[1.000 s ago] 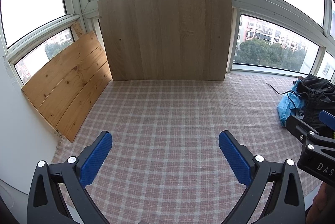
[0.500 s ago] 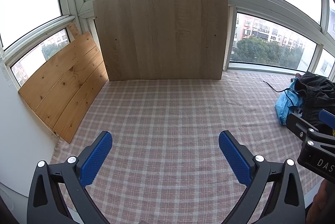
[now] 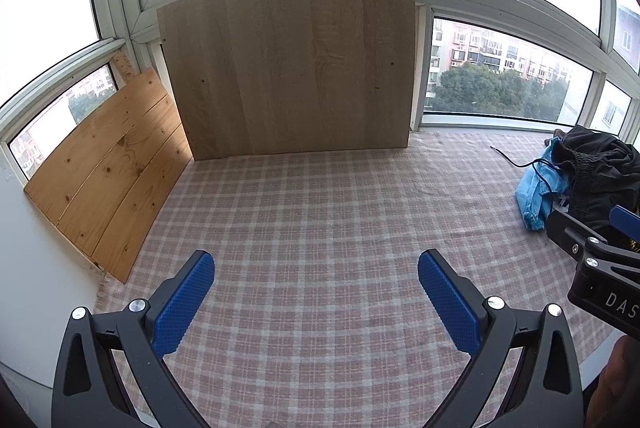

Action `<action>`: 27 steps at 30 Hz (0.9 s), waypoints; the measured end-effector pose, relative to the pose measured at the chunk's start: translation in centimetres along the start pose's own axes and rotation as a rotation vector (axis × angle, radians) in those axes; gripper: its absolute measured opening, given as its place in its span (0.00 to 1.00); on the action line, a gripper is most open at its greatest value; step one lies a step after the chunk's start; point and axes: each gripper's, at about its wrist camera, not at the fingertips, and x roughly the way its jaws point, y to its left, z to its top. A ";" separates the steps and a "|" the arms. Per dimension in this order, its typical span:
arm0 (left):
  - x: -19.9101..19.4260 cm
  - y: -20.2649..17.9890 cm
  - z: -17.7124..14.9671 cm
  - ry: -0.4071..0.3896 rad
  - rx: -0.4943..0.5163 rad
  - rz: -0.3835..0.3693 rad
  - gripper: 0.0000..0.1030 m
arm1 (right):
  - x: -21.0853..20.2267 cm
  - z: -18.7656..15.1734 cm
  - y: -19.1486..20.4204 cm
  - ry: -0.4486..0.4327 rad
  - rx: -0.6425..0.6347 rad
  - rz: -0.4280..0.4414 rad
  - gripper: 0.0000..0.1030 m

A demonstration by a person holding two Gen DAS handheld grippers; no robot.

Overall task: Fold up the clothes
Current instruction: 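Move the right tool toward the clothes pile by the window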

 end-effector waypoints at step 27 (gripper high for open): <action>0.3 -3.3 0.9 -0.006 0.108 -0.093 1.00 | -0.9 -0.5 -3.9 -0.006 0.117 -0.099 1.00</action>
